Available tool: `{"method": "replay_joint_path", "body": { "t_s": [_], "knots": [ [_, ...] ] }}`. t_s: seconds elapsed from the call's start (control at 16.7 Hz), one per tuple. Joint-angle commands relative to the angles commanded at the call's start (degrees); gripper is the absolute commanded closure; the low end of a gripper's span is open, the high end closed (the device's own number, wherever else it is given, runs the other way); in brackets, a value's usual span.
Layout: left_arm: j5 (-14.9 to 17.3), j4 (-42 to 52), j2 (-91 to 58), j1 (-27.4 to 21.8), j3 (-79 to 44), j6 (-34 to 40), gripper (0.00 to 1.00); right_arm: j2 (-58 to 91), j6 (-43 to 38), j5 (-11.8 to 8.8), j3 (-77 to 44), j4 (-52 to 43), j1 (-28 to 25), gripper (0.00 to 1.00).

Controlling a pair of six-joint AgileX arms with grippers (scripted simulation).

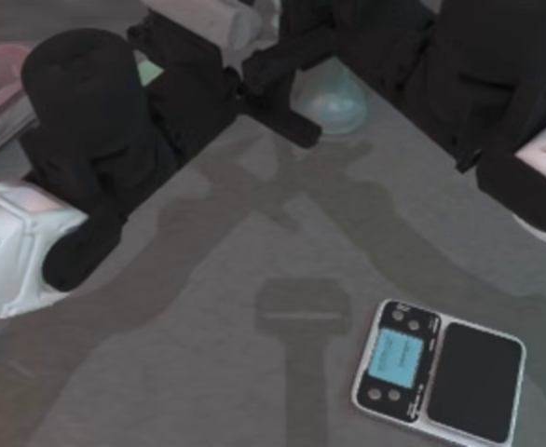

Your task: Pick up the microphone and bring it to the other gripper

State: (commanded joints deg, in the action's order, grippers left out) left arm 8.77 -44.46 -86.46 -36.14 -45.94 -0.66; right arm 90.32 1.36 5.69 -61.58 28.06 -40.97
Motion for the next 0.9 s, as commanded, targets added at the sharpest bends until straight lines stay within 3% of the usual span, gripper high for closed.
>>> {"method": "replay_joint_path", "body": {
  "t_s": [0.36, 0.72, 0.9],
  "knots": [
    [-1.55, 0.29, 0.35, 2.08, 1.65, -0.72, 0.0, -1.48, 0.57, 0.29, -0.01, 0.15, 0.3, 1.0],
    [-0.28, 2.6, 13.42, 4.58, 11.96, -0.63, 0.0, -6.68, 0.41, -5.04, 4.76, -0.14, 4.96, 1.0],
    [0.11, 3.0, 16.09, 5.12, 14.44, -0.59, 0.0, -7.92, 0.45, -6.27, 5.93, -0.19, 6.22, 1.0]
  ]
}}
